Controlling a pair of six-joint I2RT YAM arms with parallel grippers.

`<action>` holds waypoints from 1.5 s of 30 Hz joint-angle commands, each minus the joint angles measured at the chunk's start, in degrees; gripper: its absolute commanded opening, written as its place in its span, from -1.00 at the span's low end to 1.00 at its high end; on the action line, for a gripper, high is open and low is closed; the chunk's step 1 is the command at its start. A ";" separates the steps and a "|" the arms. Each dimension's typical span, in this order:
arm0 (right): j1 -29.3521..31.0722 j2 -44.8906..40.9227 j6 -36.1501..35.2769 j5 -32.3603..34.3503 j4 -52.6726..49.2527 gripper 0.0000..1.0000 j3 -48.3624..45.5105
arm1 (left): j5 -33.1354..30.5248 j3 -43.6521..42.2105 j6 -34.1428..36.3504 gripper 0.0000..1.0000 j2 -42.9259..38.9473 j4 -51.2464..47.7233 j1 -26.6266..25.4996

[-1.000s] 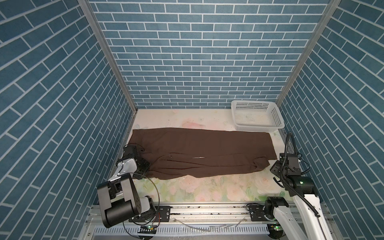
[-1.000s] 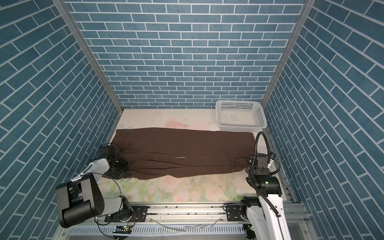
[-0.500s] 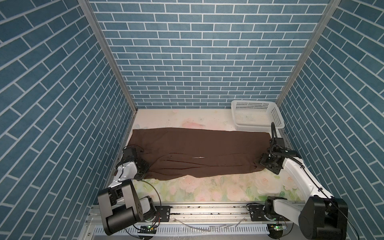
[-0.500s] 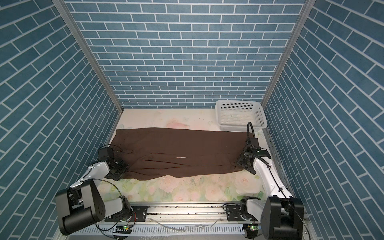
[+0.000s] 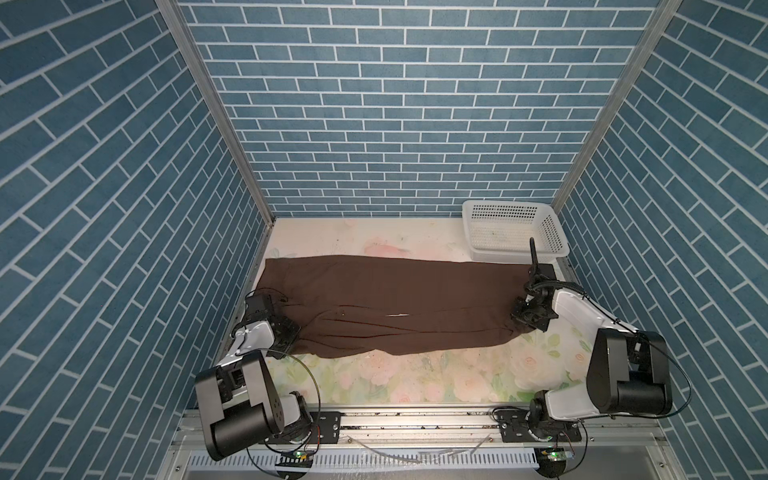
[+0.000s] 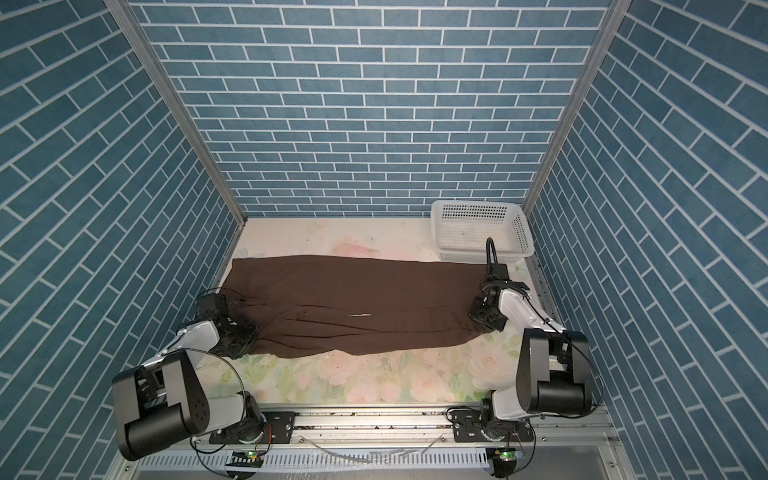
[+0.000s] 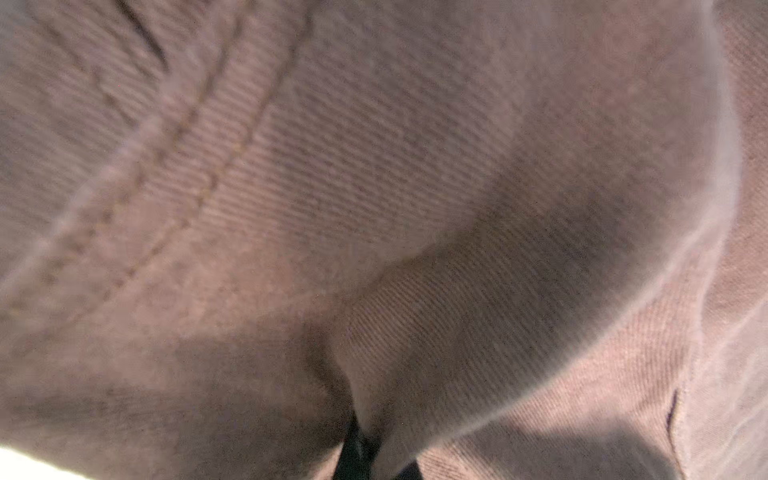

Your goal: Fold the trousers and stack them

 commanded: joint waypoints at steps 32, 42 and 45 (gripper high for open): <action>-8.66 -23.72 3.07 7.64 -11.38 -0.56 -6.61 | 0.74 -1.41 -0.95 -1.00 2.51 2.57 0.24; -7.35 -12.05 1.92 3.72 -8.20 0.06 -10.09 | 0.33 -2.06 -1.08 -0.86 2.55 3.08 0.18; -6.85 -8.90 2.16 4.41 -6.62 0.06 -10.41 | 0.58 -1.97 -1.22 -0.85 3.01 3.69 0.16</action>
